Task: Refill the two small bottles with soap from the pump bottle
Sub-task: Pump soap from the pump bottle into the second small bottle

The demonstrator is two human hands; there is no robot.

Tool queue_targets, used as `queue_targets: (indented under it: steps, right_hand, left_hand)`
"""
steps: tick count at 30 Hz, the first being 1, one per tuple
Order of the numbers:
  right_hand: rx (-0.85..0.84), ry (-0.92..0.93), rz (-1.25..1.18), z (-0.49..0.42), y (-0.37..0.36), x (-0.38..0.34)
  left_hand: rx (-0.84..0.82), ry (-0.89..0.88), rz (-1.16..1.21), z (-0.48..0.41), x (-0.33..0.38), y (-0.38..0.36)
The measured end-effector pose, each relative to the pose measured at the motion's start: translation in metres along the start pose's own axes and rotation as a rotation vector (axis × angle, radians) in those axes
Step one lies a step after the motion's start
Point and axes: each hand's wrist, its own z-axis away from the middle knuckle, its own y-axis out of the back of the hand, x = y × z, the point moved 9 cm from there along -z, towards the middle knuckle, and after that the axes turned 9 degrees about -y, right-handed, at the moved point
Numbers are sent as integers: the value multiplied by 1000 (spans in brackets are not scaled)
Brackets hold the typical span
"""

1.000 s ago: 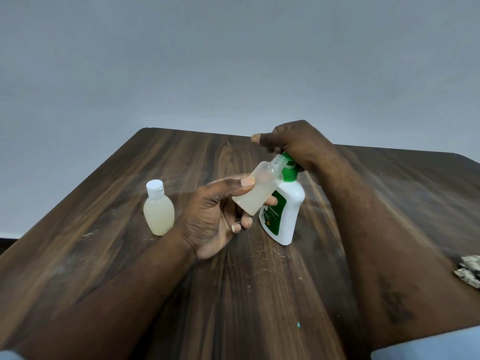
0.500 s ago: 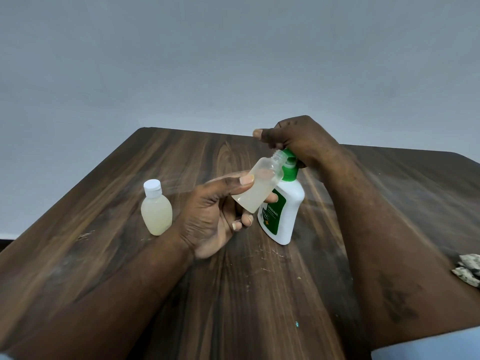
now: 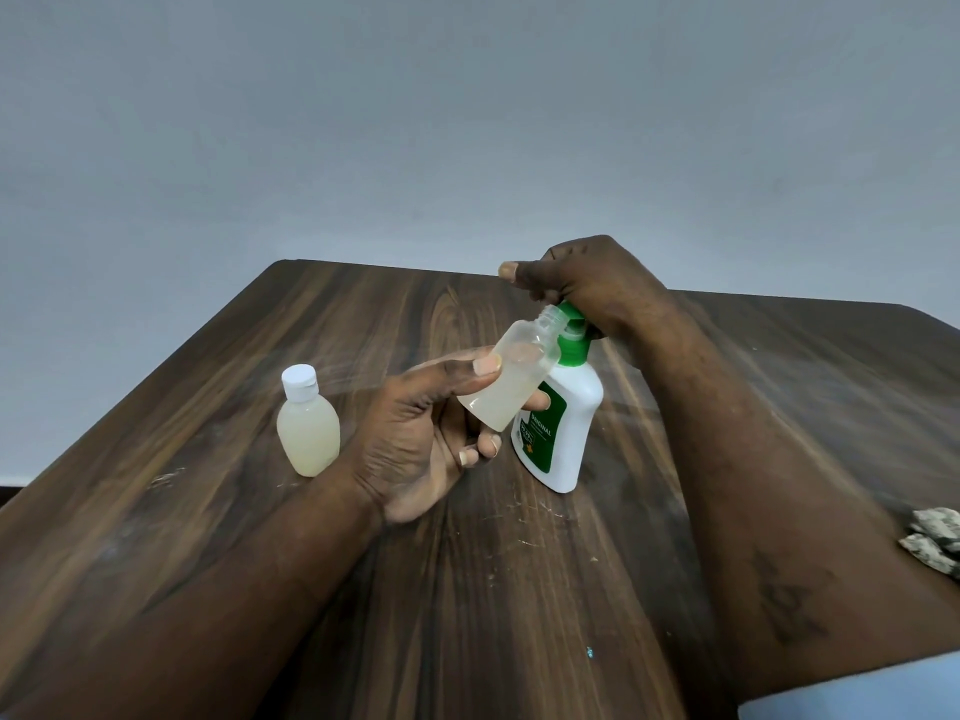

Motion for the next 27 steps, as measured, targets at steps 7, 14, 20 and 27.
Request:
queue_targets:
  steps: [7, 14, 20, 27]
  right_hand:
    - [-14, -20, 19, 0, -4, 2]
    - [-21, -13, 37, 0, -3, 2]
    - [-5, 13, 8, -1, 0, -2]
    - [-32, -31, -10, 0, -4, 4]
  left_hand:
    - [15, 5, 11, 0, -1, 4]
    - [-6, -2, -5, 0, -1, 0]
    - [-19, -5, 12, -1, 0, -2]
    - [-15, -13, 9, -1, 0, 1]
